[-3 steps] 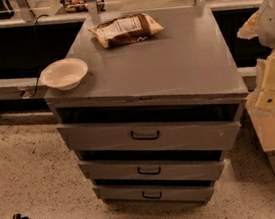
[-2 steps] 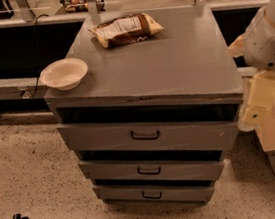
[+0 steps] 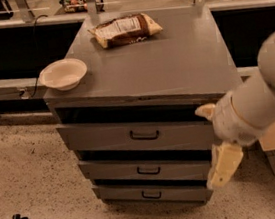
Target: Open middle drawer
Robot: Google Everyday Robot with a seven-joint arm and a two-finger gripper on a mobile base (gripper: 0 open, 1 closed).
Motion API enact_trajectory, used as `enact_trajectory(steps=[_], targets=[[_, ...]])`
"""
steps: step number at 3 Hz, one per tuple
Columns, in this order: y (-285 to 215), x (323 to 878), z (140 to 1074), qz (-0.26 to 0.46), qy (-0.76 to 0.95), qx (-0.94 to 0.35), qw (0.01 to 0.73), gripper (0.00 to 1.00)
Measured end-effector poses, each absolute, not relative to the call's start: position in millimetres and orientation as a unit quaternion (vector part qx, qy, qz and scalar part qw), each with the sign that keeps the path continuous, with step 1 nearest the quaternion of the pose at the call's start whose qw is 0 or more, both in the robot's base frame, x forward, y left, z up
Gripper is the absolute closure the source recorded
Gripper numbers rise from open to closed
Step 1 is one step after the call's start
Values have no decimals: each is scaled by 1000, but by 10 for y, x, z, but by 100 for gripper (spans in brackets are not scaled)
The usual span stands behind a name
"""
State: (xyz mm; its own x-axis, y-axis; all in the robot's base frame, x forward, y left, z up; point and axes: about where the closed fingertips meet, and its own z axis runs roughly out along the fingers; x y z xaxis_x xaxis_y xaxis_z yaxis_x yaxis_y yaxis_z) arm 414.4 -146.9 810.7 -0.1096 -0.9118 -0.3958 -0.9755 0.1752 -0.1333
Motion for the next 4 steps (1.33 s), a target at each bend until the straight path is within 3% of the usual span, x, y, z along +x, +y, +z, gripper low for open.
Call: enact_trajectory(steps=[1, 3, 4], targets=[[-1402, 3934, 7871, 102, 735, -631, 226, 0], [-1520, 4024, 7317, 98, 758, -610, 209, 0], [-1695, 4008, 6713, 113, 754, -591, 264, 0]])
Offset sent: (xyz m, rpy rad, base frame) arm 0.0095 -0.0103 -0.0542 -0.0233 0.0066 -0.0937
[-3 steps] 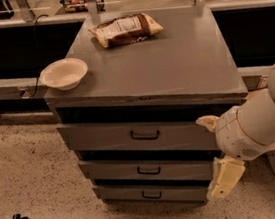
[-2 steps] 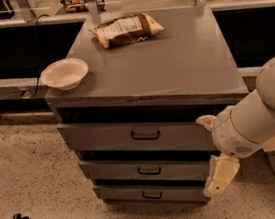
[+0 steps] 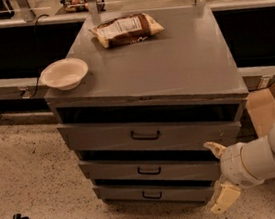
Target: Open middle drawer
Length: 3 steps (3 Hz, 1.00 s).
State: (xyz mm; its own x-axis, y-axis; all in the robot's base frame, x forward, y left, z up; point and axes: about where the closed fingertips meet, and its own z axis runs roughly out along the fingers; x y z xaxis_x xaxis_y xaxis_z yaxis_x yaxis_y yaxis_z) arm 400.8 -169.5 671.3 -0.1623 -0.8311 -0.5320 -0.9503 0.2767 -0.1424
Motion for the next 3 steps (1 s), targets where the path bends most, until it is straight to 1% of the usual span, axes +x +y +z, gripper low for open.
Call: enact_trajectory(steps=[1, 2, 3], targets=[[-1872, 4135, 6577, 85, 745, -591, 298, 0], [-1700, 4154, 6352, 92, 743, -604, 273, 0], [-1540, 4186, 5893, 109, 733, -616, 269, 0]])
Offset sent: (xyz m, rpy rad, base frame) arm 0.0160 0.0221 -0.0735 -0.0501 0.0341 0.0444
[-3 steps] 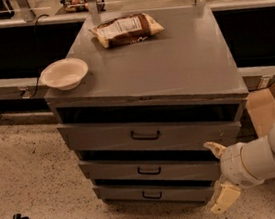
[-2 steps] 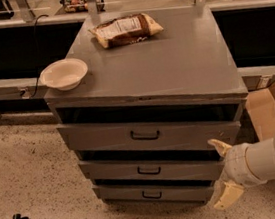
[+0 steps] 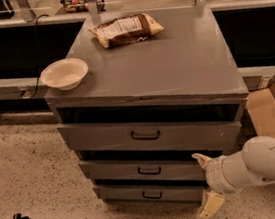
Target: Open middle drawer
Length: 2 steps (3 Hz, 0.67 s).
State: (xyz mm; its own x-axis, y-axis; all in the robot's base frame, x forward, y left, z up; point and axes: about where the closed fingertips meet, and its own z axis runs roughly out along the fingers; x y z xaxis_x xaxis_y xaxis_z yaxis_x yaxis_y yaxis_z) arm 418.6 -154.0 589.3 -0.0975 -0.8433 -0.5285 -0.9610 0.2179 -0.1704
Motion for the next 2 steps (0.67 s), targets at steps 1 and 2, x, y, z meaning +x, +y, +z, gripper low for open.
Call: enact_trajectory(steps=[1, 2], targets=[[-1490, 4227, 5434, 112, 726, -625, 265, 0], [-1503, 4387, 5052, 110, 723, -627, 269, 0]])
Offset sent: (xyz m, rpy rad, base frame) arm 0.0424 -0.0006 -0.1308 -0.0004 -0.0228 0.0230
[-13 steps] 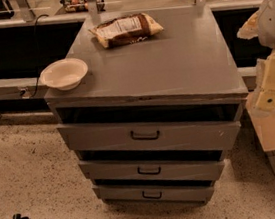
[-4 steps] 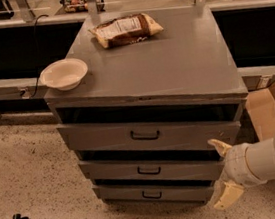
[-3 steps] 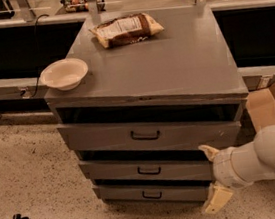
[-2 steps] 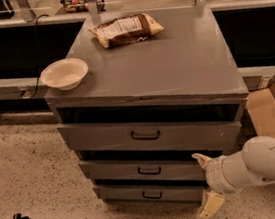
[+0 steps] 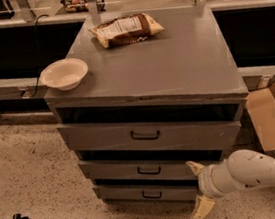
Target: Open middle drawer
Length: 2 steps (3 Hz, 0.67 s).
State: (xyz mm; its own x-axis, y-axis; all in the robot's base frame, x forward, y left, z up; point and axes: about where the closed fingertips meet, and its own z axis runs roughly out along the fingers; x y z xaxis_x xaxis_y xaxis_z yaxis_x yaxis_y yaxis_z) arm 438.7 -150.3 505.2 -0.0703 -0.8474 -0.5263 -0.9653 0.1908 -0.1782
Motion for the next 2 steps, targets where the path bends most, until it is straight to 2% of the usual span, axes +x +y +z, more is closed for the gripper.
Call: enact_trajectory(steps=[2], targets=[[-1627, 5024, 4601, 87, 729, -626, 264, 0]])
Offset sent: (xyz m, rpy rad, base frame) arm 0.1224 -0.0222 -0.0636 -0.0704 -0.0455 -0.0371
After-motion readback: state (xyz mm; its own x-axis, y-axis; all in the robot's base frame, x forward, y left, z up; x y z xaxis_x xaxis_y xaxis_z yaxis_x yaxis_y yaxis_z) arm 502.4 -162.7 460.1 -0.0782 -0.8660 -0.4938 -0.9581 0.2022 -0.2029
